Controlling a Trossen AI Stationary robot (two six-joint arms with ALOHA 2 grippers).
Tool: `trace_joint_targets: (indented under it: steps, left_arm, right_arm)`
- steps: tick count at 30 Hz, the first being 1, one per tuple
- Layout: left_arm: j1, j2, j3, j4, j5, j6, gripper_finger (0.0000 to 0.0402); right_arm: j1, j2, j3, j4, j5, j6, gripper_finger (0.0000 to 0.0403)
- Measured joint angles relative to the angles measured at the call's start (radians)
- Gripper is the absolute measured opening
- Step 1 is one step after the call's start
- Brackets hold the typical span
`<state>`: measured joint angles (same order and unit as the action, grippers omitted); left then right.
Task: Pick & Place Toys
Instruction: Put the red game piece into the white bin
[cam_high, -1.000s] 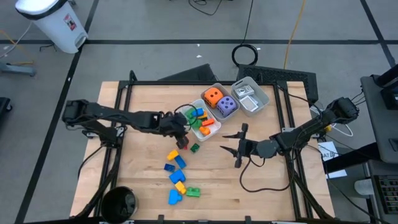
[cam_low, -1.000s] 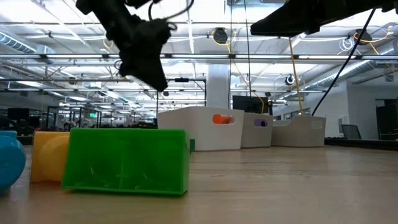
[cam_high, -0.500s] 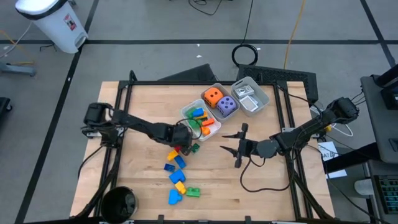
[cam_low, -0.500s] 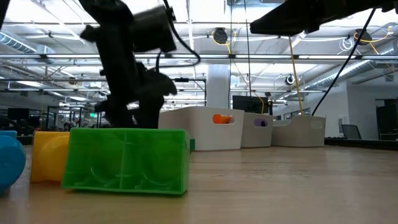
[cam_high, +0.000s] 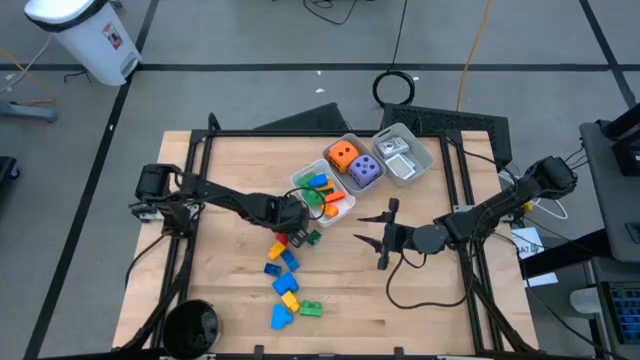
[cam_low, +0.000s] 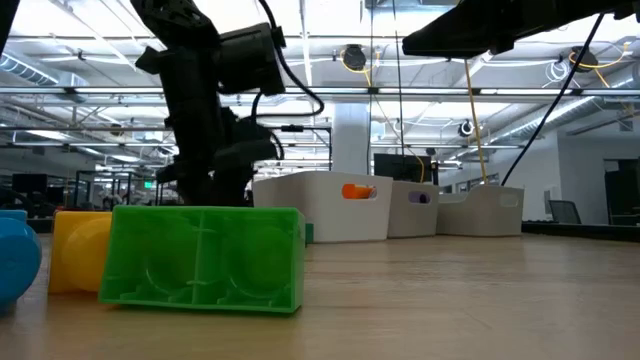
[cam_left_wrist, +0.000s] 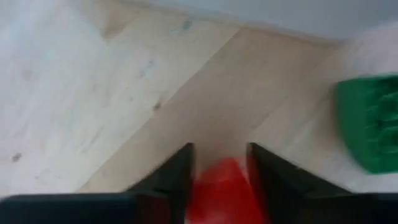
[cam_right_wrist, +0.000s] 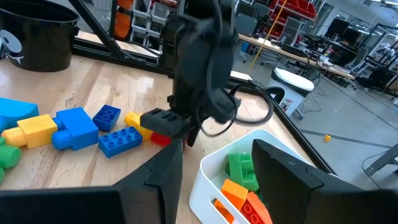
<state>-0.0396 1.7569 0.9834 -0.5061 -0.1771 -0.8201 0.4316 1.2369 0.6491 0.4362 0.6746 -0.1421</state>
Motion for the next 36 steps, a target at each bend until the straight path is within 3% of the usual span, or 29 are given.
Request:
trace_joint_targets:
  steps: [7,10,14,18,28,32,36]
  left_arm:
    - [0.025,-0.096,0.000,0.008,0.000,0.044,0.0018]
    - [0.029,-0.141,0.001,0.008,0.008,0.070,0.0010]
    - [0.009,-0.184,0.001,-0.016,0.086,0.103,0.0049]
    - [-0.029,-0.185,0.002,-0.074,0.097,0.046,0.0109]
    - [-0.095,-0.172,0.000,-0.229,-0.037,-0.070,0.0272]
    - [-0.101,-0.162,-0.014,-0.208,-0.041,-0.084,0.0303]
    - [-0.097,-0.142,-0.059,-0.149,-0.031,-0.085,0.0309]
  right_arm:
    - [0.000,0.000,0.000,0.000,0.000,0.000,0.0164]
    - [0.000,0.000,0.000,0.000,0.000,0.000,0.0164]
    - [0.000,0.000,0.000,0.000,0.000,0.000,0.0164]
    - [0.000,0.000,0.000,0.000,0.000,0.000,0.0164]
    - [0.000,0.000,0.000,0.001,0.000,0.000,0.0164]
    - [0.000,0.000,0.000,0.001,0.000,0.000,0.0164]
    - [0.000,0.000,0.000,0.000,0.000,0.000,0.0164]
